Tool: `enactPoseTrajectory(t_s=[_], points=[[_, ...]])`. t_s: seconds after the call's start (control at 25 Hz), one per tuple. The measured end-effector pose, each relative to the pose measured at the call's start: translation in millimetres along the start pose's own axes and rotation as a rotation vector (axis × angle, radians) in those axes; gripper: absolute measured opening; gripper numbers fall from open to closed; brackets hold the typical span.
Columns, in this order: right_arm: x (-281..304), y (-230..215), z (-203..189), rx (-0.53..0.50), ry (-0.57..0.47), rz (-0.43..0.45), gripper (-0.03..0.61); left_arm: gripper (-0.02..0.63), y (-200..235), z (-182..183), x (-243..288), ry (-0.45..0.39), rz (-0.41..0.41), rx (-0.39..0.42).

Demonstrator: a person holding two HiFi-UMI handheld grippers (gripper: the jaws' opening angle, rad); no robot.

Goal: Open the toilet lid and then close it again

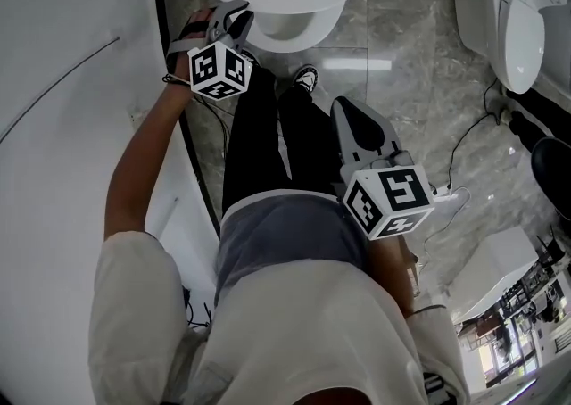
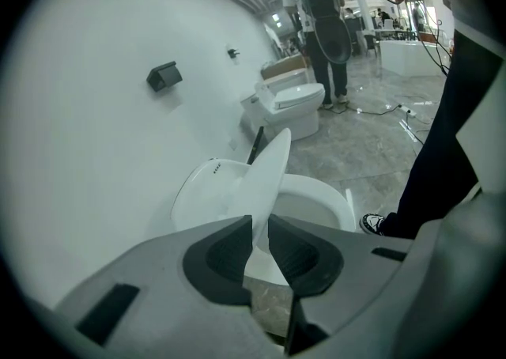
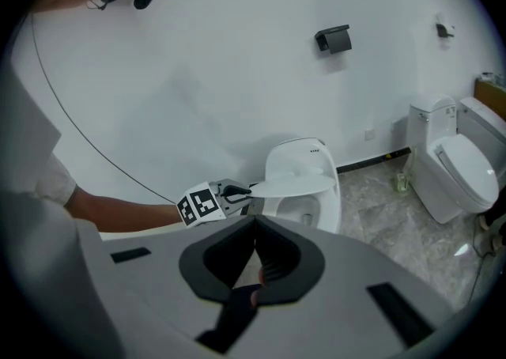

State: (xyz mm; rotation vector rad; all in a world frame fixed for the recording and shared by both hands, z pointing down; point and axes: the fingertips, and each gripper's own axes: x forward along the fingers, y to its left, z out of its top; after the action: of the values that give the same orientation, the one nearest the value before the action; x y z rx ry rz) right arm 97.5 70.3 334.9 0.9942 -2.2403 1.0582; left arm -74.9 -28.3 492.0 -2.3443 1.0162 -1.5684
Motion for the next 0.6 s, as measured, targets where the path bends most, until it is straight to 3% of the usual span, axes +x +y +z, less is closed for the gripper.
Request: enactPoseTrajectory(t_s=[0.6], points=[[27, 4, -38, 0.048, 0.073, 0.013, 0.011, 0.057, -55, -28, 8, 0.011, -0.02, 0.054]])
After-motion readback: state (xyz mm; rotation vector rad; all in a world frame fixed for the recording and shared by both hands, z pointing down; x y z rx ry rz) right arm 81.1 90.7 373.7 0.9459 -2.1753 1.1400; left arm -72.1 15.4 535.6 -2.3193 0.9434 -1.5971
